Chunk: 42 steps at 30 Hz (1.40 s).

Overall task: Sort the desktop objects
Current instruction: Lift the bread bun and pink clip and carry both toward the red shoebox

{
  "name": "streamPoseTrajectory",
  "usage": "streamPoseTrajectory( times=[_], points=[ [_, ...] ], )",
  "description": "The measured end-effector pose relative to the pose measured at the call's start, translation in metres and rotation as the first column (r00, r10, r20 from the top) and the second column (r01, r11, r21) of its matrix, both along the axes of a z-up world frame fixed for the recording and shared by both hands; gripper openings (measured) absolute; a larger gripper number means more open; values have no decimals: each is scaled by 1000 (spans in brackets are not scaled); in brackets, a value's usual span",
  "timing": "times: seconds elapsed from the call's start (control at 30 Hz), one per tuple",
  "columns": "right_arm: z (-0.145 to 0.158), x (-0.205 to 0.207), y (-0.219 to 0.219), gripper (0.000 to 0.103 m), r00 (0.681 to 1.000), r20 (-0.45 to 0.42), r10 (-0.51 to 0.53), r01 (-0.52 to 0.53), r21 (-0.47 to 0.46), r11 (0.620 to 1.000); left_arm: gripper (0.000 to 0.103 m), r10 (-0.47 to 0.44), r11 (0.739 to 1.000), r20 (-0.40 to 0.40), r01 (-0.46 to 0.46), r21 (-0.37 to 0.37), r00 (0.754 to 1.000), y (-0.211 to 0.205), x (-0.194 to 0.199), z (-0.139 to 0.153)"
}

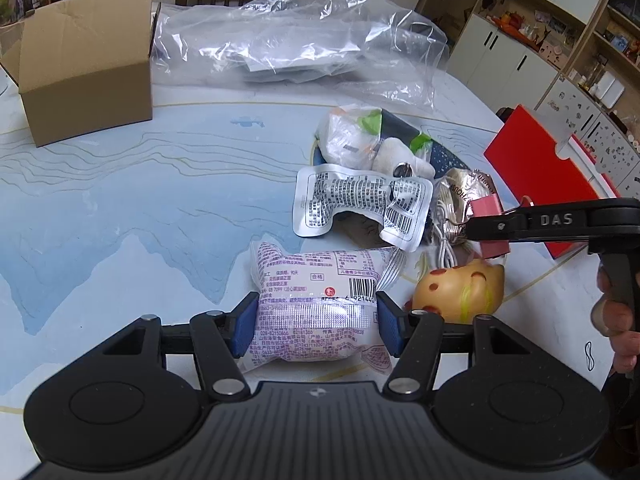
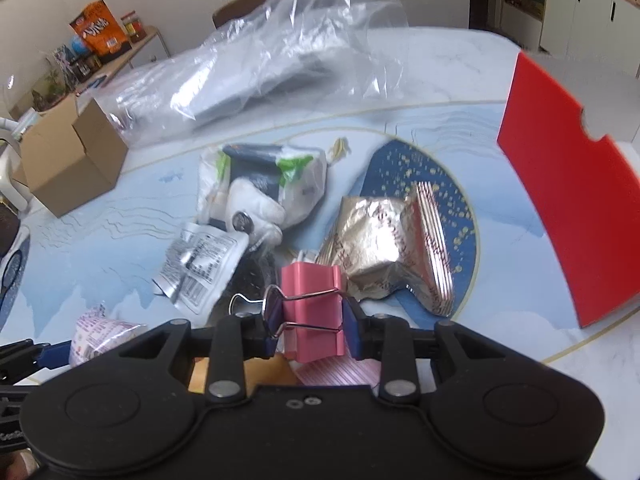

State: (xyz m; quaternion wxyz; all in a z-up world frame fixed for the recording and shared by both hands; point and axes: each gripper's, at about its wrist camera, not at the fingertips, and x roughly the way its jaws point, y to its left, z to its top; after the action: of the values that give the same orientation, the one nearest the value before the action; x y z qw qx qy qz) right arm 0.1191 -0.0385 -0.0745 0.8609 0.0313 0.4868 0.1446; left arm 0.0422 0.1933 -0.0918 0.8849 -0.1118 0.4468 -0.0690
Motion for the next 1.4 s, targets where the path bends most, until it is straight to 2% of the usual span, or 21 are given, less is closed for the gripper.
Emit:
streamPoseTrajectory(
  times=[0.33, 0.6, 1.03, 1.4],
  points=[
    [22, -19, -15, 31, 1000, 3, -22, 22, 27, 999, 59, -21, 1000, 40, 21, -12, 999, -6, -4, 21],
    [47, -35, -40, 32, 999, 20, -31, 30, 49, 998, 59, -57, 998, 76, 58, -14, 995, -31, -3, 43],
    [89, -27, -117, 32, 996, 81, 43, -50, 83, 995, 59, -76, 997, 136, 76, 10, 988, -115, 15, 81],
    [99, 3, -193, 32, 993, 105, 49, -58, 89, 994, 59, -133, 991, 162, 130, 27, 978, -200, 46, 95]
  ],
)
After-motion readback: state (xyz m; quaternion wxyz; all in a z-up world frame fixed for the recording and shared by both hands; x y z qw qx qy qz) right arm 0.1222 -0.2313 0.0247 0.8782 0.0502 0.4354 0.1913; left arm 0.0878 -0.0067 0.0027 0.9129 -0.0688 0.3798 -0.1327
